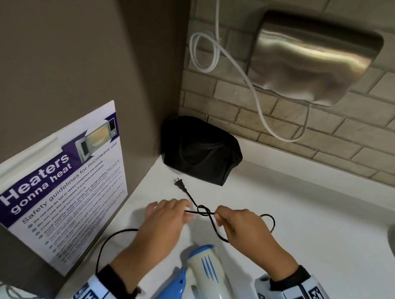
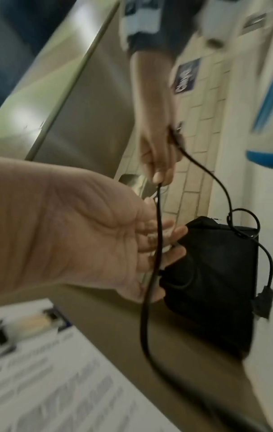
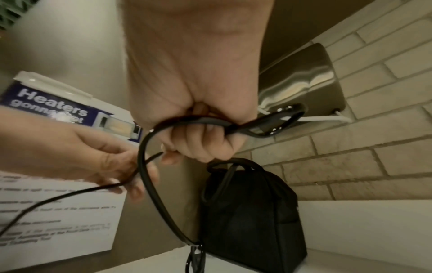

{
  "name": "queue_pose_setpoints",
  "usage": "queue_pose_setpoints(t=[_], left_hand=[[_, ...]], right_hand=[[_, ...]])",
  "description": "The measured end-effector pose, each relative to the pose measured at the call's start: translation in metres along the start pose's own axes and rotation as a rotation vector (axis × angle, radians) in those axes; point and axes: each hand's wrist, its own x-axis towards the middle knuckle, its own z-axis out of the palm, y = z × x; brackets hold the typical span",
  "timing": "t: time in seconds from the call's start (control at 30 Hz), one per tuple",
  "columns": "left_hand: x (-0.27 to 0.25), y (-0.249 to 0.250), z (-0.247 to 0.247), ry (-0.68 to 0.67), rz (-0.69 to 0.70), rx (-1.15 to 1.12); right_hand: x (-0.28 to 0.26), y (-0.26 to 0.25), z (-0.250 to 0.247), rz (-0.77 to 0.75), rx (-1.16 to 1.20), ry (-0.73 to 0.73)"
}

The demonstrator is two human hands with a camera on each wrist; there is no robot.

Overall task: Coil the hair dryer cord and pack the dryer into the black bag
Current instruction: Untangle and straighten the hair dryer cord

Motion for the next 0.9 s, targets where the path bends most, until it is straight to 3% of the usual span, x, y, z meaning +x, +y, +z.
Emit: queue_pose_setpoints(t=[0.07, 0.13, 0.27, 0.33, 0.47, 0.63, 0.83, 0.9], left_hand=[[0.001, 0.008, 0.003, -0.038, 0.11, -0.008], [0.003, 0.011, 0.003, -0.091, 0.146, -0.174], [0.004, 0.006, -0.012, -0.047, -0.009, -0.783], [0.0, 0.002, -0.024, -0.025, -0.054, -0.896], [-0.006, -0.018, -0.035, -0.026, -0.183, -0.868], [-0.006, -0.045, -0.048, 0.135, -0.39, -1.005], [-0.009, -0.051, -0.039, 0.076, -0.317, -0.68], [-0.011, -0.043, -0.031, 0.062, -0.22, -0.505]], right_hand=[[0.0, -0.009, -0.001, -0.024, -0.017, -0.006], [-0.001, -0.014, -0.003, -0.042, -0.002, -0.004], [-0.002, -0.005, -0.007, -0.034, 0.082, 0.023], [-0.002, 0.0, -0.003, -0.031, 0.105, 0.035], [-0.001, 0.005, 0.008, -0.019, 0.119, 0.019], [-0.001, 0.023, 0.013, 0.101, 0.07, -0.016], [-0.002, 0.022, 0.004, 0.141, 0.045, 0.019], [-0.001, 0.017, 0.001, 0.13, 0.048, 0.048]])
